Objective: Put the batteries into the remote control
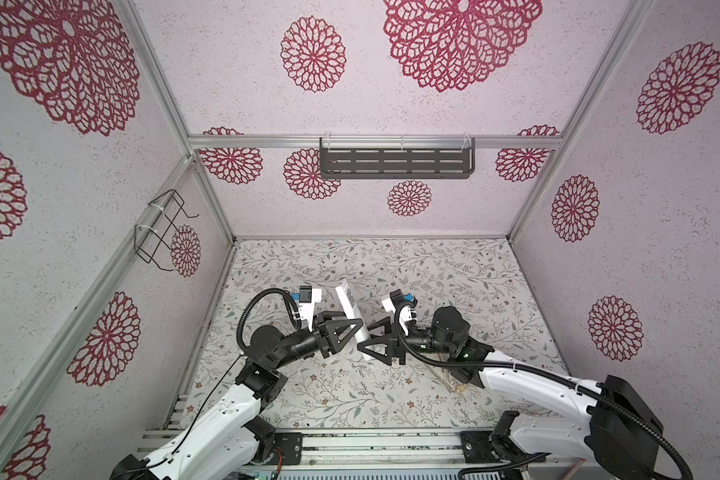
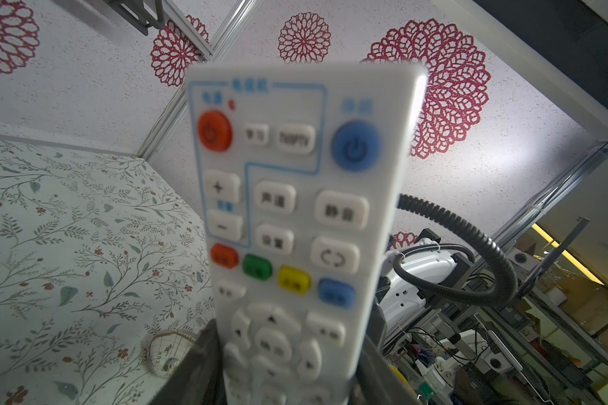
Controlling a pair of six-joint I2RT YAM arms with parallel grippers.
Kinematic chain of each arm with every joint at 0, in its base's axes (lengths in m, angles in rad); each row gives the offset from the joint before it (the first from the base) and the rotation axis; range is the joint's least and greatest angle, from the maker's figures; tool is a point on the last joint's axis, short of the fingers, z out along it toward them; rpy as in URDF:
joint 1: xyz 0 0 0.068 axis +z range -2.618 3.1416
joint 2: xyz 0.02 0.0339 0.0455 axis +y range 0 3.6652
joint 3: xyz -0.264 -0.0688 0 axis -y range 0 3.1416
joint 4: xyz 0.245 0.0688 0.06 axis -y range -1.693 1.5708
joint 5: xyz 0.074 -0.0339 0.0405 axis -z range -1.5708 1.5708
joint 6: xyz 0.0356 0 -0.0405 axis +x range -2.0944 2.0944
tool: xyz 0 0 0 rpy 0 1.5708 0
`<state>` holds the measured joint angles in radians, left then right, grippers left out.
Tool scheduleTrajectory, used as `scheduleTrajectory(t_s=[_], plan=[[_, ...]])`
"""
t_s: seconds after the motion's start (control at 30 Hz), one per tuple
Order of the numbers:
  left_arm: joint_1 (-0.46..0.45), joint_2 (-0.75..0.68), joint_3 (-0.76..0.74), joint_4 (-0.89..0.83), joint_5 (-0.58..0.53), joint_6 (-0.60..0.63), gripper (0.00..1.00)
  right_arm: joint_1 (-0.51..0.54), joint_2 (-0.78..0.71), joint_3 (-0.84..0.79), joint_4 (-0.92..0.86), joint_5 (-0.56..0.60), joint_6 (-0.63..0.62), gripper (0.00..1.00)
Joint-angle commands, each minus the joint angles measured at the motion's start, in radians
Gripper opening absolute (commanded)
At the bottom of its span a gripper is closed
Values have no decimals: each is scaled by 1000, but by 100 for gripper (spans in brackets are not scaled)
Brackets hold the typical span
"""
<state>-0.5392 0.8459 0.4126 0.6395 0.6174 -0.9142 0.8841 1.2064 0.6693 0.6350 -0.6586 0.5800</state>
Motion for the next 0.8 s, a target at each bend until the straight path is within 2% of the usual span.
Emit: scheduleTrajectory(t_s=[0.0,0.23,0.33,0.43,0.53,0.63,0.77], plan=[[-11,-17,40,-61,-36,35,6,-2,-47,17,-4,41,-29,73],[-8,-49,57,-213,-133,78,4,-2,-81,10,-98,114,-73,98],[-5,-56,117,-422,-217,137,4,-2,-104,22,-214,178,-120,99],[-4,-33,204,-693,-330,219,3,-2,-141,45,-386,308,-186,99],[-5,0,267,-887,-444,263,3,-2,-180,55,-509,424,-230,99],[-1,79,347,-1060,-537,297,3,-2,-230,37,-568,509,-248,99],[2,235,454,-1236,-603,332,2,-2,-314,-11,-600,595,-256,99]])
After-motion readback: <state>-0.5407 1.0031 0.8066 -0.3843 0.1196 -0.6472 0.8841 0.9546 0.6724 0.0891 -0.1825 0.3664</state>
